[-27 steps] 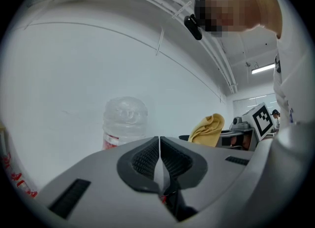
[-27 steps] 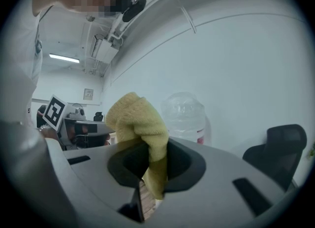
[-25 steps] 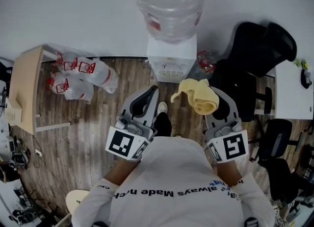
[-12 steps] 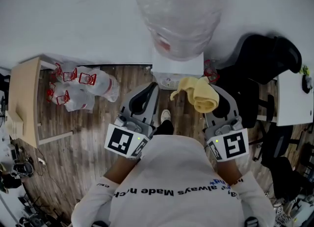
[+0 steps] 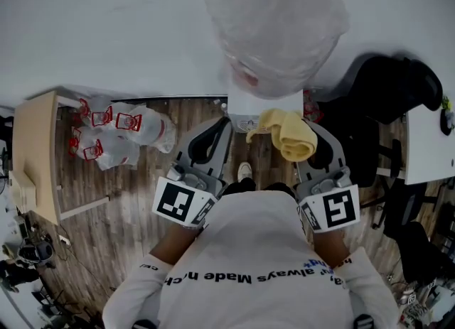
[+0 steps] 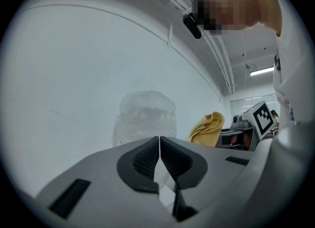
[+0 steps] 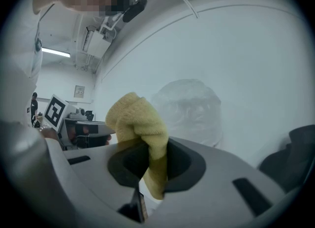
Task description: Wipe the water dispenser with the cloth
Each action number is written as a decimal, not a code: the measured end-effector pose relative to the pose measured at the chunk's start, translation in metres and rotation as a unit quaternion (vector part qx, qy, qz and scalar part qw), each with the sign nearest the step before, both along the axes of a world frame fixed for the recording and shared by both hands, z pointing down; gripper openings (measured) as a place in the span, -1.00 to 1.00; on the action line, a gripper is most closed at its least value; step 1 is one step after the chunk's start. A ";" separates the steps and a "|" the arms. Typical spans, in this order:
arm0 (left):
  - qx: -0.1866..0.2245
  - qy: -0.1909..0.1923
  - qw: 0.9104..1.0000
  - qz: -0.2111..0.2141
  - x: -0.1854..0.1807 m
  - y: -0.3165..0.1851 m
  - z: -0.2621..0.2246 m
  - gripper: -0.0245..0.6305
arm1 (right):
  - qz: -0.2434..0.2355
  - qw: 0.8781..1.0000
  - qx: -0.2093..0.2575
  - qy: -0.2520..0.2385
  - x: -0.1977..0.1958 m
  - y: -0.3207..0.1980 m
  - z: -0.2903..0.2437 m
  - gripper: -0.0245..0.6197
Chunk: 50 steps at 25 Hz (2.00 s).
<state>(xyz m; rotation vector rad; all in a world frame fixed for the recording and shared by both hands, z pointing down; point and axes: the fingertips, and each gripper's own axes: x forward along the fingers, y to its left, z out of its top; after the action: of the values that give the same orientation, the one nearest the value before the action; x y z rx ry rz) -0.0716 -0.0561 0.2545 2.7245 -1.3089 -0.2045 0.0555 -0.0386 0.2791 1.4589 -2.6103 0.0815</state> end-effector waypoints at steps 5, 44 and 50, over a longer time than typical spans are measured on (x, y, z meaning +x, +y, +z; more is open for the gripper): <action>-0.006 0.001 1.000 0.007 -0.003 -0.008 0.007 -0.85 | 0.005 1.000 -0.003 0.007 -0.005 -0.006 0.004 -0.73; -0.028 -0.008 1.000 0.008 -0.023 -0.042 0.038 -0.85 | -0.010 0.983 -0.006 0.186 -0.084 -0.091 0.145 -0.73; -0.030 -0.007 1.000 0.007 -0.024 -0.046 0.041 -0.85 | -0.018 0.977 -0.017 0.213 -0.101 -0.104 0.185 -0.73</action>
<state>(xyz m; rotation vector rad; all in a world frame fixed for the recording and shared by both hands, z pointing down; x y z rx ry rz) -0.0960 -0.1019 0.2956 2.6902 -1.2775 -0.1421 -0.0460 -0.1430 0.4638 1.2510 -2.2737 -0.1720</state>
